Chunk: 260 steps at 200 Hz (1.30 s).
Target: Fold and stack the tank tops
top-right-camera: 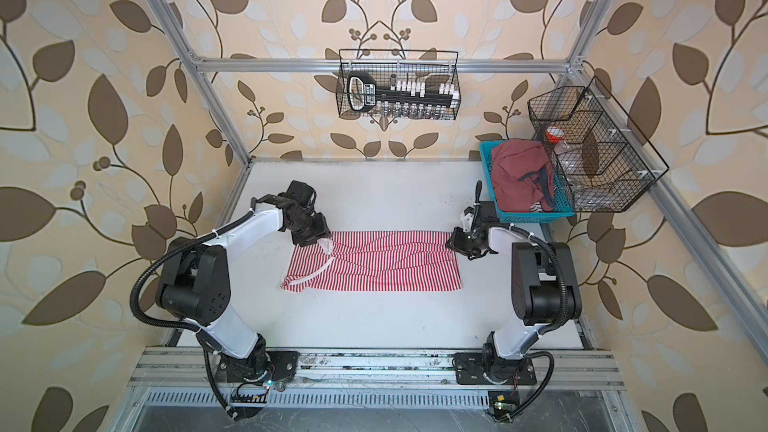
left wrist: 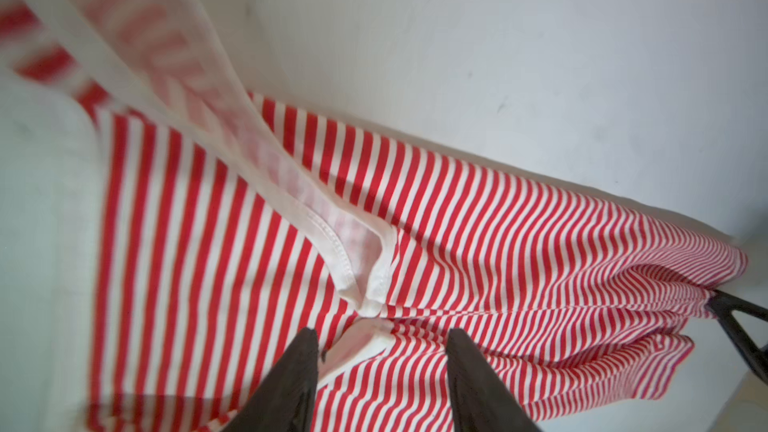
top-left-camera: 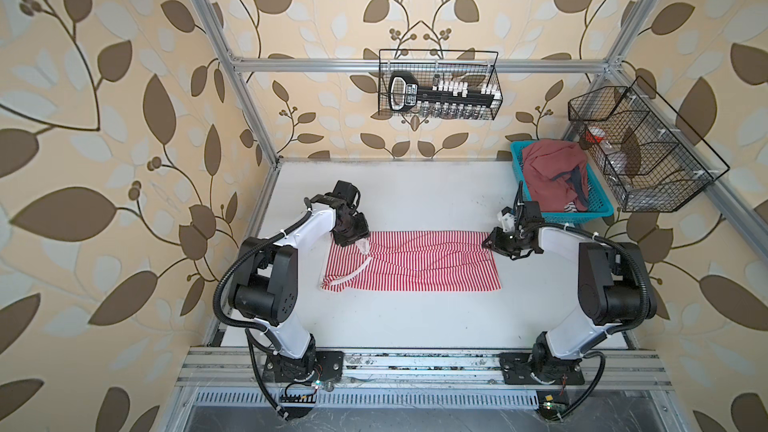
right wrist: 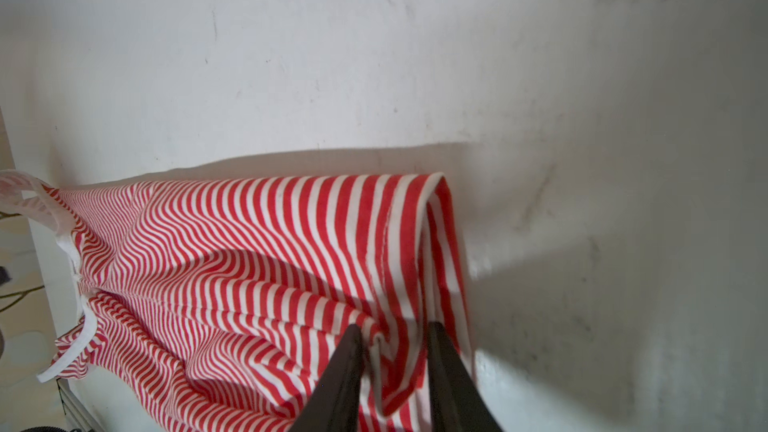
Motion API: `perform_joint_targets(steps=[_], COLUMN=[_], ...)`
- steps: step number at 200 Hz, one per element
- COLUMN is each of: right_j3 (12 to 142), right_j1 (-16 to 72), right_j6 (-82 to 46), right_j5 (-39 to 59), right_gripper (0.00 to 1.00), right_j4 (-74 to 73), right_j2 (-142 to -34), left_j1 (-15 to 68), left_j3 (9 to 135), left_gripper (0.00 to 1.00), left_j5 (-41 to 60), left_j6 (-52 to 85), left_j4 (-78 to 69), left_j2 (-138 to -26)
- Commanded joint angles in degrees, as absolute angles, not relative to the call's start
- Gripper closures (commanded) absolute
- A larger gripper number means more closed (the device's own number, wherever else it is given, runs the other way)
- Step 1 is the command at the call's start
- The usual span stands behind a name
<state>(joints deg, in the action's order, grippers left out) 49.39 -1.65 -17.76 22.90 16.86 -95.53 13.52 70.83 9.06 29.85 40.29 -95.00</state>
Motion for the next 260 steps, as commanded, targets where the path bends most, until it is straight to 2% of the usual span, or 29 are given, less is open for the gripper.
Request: perform_joint_targets(steps=[1, 20, 48, 77, 181, 260], right_j3=[49.1, 48.7, 49.0, 48.5, 48.0, 47.7], right_j1=[-1.8, -1.9, -1.8, -1.8, -1.7, -1.6], right_j6=[-17.4, -17.2, -16.3, -15.9, -15.3, -15.4], right_j5=[22.2, 21.8, 21.6, 21.5, 21.8, 20.8], right_gripper=[0.71, 0.71, 0.71, 0.71, 0.71, 0.71], right_j4=[17.8, 18.1, 19.3, 19.5, 19.2, 19.6], right_j2=[-94.6, -94.0, -94.0, -93.8, -95.9, -96.9], left_j1=[12.5, 10.7, 9.2, 8.5, 7.2, 6.4], left_j3=[78.7, 85.2, 95.3, 98.0, 87.7, 76.8], left_gripper=[0.44, 0.45, 0.52, 0.59, 0.61, 0.59], left_j5=[-1.3, -3.8, -3.3, -4.8, -9.2, -10.3], left_j6=[27.4, 27.2, 27.0, 26.9, 27.5, 29.6], left_j4=[48.3, 50.1, 53.0, 53.2, 52.3, 49.4], left_j2=[-95.8, -102.0, -112.6, -116.9, -109.9, -104.5])
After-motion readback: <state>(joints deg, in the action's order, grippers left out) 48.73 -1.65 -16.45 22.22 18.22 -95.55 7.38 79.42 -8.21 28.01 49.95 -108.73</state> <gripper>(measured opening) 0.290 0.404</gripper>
